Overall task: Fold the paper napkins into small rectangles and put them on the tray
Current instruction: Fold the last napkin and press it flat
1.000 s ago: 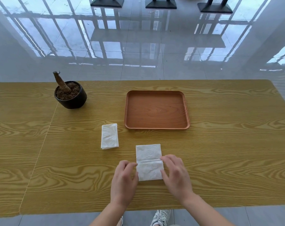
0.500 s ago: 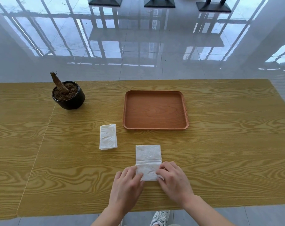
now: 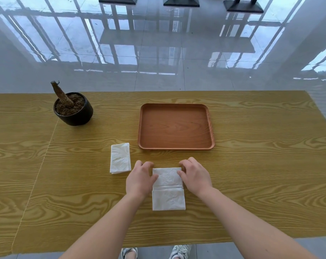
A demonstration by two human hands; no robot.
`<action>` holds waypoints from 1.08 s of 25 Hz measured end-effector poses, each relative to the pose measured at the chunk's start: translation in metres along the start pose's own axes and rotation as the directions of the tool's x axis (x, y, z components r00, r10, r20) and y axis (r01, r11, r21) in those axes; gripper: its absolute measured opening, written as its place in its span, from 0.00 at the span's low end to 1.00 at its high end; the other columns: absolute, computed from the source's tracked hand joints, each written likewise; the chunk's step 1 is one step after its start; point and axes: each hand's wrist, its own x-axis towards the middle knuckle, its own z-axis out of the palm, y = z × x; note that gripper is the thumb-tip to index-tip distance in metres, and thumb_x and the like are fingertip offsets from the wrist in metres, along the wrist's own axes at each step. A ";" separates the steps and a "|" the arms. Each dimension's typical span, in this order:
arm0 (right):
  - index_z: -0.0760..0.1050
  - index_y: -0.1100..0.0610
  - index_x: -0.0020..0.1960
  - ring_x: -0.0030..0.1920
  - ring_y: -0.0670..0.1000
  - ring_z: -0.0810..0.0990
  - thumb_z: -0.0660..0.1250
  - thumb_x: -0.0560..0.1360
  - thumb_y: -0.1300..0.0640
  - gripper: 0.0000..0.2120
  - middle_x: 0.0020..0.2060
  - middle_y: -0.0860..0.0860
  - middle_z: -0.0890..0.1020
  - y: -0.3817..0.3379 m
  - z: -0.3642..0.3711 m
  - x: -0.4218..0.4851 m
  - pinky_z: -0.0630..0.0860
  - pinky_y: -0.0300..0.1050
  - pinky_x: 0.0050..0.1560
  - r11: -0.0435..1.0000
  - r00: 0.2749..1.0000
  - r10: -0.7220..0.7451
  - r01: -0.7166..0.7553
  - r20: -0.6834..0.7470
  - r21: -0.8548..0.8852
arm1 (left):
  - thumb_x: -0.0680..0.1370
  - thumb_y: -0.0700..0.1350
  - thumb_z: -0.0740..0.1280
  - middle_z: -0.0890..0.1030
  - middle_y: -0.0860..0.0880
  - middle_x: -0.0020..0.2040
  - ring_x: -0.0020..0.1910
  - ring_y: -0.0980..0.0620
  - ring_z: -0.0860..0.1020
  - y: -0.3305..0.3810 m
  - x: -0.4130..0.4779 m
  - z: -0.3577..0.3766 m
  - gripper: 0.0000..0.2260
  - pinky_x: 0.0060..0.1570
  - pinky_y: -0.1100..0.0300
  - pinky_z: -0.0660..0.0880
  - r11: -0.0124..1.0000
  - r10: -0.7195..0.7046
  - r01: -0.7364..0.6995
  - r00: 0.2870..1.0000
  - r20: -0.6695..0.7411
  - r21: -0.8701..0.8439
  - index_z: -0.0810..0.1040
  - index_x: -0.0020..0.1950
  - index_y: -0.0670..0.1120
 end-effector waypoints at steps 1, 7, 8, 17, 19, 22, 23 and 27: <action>0.76 0.51 0.61 0.53 0.49 0.76 0.66 0.79 0.50 0.12 0.52 0.46 0.76 0.000 0.001 0.001 0.76 0.47 0.47 1.000 1.000 -0.009 0.009 -0.007 -0.009 | 0.77 0.53 0.69 0.73 0.53 0.54 0.42 0.53 0.78 0.000 0.001 0.000 0.20 0.42 0.55 0.78 1.000 0.001 -0.002 1.000 0.007 0.010 0.73 0.68 0.54; 0.75 0.50 0.48 0.47 0.47 0.75 0.68 0.78 0.51 0.04 0.45 0.43 0.73 0.002 0.002 0.003 0.71 0.43 0.40 0.999 0.999 -0.032 0.032 -0.004 -0.025 | 0.76 0.52 0.71 0.71 0.54 0.50 0.39 0.56 0.76 0.003 0.004 -0.001 0.16 0.36 0.59 0.73 1.000 0.005 -0.005 1.000 0.029 0.008 0.75 0.63 0.56; 0.75 0.50 0.47 0.47 0.47 0.74 0.68 0.78 0.51 0.04 0.45 0.43 0.73 0.002 0.001 0.003 0.72 0.43 0.40 0.999 1.000 -0.028 0.027 -0.006 -0.019 | 0.76 0.51 0.71 0.72 0.54 0.50 0.39 0.57 0.75 0.004 0.005 -0.001 0.15 0.35 0.60 0.73 1.000 -0.006 0.006 1.000 0.028 -0.005 0.75 0.62 0.56; 0.75 0.50 0.58 0.51 0.48 0.77 0.65 0.78 0.54 0.09 0.50 0.45 0.76 0.002 0.001 0.003 0.77 0.47 0.43 0.995 0.995 -0.096 0.096 -0.018 -0.008 | 0.75 0.47 0.71 0.74 0.55 0.46 0.40 0.56 0.75 0.010 0.006 -0.001 0.05 0.35 0.59 0.74 0.998 -0.022 0.022 1.000 0.005 -0.052 0.77 0.48 0.53; 0.74 0.49 0.64 0.52 0.48 0.77 0.64 0.79 0.54 0.14 0.53 0.45 0.75 0.002 0.001 0.005 0.77 0.47 0.45 0.997 0.996 -0.083 0.083 0.019 -0.004 | 0.75 0.44 0.70 0.76 0.55 0.43 0.39 0.55 0.76 0.010 0.004 0.001 0.05 0.36 0.57 0.76 0.998 0.016 -0.016 1.000 -0.004 -0.062 0.76 0.46 0.52; 0.74 0.49 0.65 0.52 0.47 0.77 0.64 0.79 0.54 0.15 0.54 0.45 0.74 0.003 -0.001 0.007 0.78 0.47 0.46 0.998 0.997 -0.061 0.060 0.056 0.007 | 0.73 0.40 0.70 0.78 0.55 0.37 0.38 0.56 0.77 0.008 0.001 0.003 0.09 0.36 0.57 0.77 0.985 0.014 -0.015 1.000 -0.009 -0.171 0.76 0.48 0.53; 0.74 0.48 0.65 0.52 0.47 0.77 0.64 0.78 0.54 0.16 0.54 0.45 0.73 0.003 -0.002 0.008 0.78 0.47 0.47 0.999 0.996 -0.052 0.051 0.066 0.019 | 0.73 0.39 0.70 0.79 0.55 0.37 0.38 0.56 0.78 0.007 0.001 0.002 0.11 0.38 0.57 0.78 0.975 0.005 -0.006 1.000 -0.004 -0.222 0.78 0.52 0.53; 0.75 0.48 0.65 0.54 0.46 0.75 0.66 0.76 0.51 0.17 0.55 0.44 0.72 0.003 -0.006 0.009 0.78 0.49 0.49 0.997 0.995 -0.034 0.027 0.098 0.073 | 0.73 0.40 0.71 0.80 0.58 0.36 0.37 0.59 0.78 0.003 -0.001 -0.001 0.10 0.38 0.65 0.75 0.944 0.010 -0.015 1.000 -0.017 -0.329 0.82 0.45 0.55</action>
